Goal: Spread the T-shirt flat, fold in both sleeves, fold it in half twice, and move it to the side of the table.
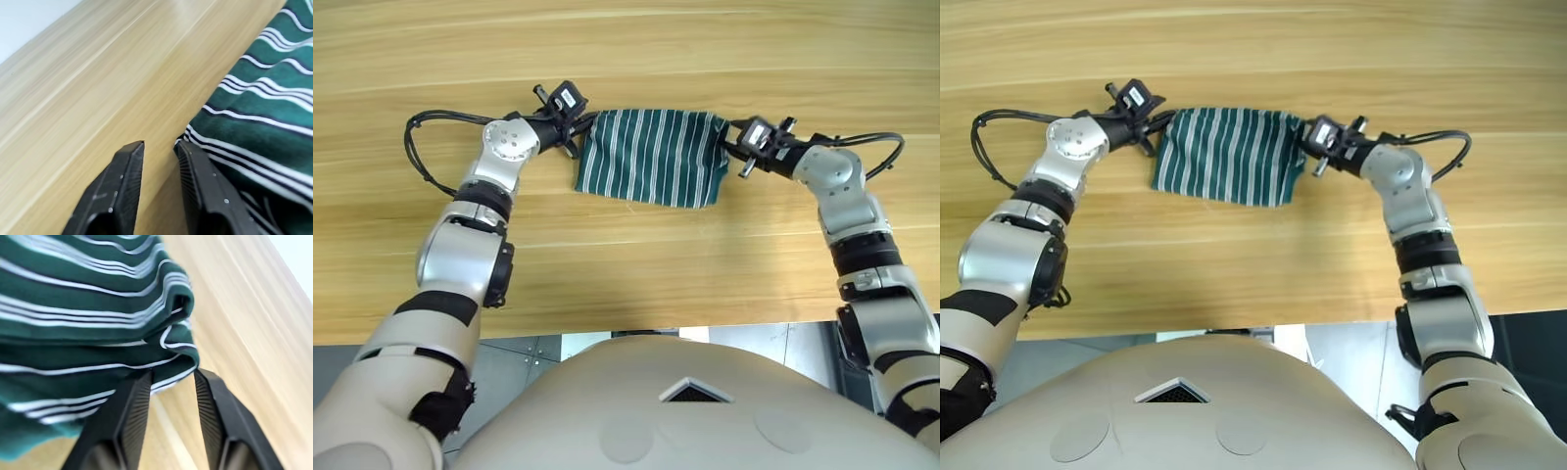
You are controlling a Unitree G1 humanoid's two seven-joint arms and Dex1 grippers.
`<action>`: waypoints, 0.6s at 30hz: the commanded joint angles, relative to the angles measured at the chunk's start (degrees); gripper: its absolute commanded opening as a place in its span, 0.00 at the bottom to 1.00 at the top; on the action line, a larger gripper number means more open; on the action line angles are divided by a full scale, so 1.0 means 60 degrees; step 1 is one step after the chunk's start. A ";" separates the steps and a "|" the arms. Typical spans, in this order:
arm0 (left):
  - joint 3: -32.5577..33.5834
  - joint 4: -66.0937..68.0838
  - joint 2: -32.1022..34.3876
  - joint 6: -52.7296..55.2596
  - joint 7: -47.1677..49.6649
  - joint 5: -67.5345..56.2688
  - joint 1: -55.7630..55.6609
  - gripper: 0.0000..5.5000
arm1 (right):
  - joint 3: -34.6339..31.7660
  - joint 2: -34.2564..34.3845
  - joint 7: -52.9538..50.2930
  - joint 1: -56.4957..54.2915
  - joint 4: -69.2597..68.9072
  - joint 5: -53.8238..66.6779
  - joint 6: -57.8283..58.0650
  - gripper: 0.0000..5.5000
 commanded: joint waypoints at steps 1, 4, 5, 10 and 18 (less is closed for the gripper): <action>0.0481 0.0599 -0.0087 0.1084 -0.0624 -0.0179 0.0252 0.34 | -0.2042 0.0728 0.0555 -0.1616 0.2881 0.2188 0.0564 0.41; 0.1734 0.0713 -0.0193 0.1843 -0.0525 -0.1235 -0.0256 0.44 | -0.3771 0.1230 0.0496 -0.2531 0.4839 0.3749 0.0962 0.53; 0.2364 0.0690 -0.0186 0.1895 -0.0336 -0.1763 -0.0482 0.47 | -0.4120 0.1339 0.0447 -0.2644 0.5163 0.4007 0.0857 0.56; 0.5171 -0.0203 -0.0032 0.1018 -0.2697 -0.4514 -0.0741 0.48 | -0.4484 0.1622 0.1068 -0.2768 0.4666 0.4132 -0.1022 0.72; 0.4356 -0.4043 -0.0746 -0.3910 -0.6590 -0.4761 0.2099 0.42 | -0.2183 0.2549 -0.0645 -0.2721 0.2431 0.1284 -0.3612 0.55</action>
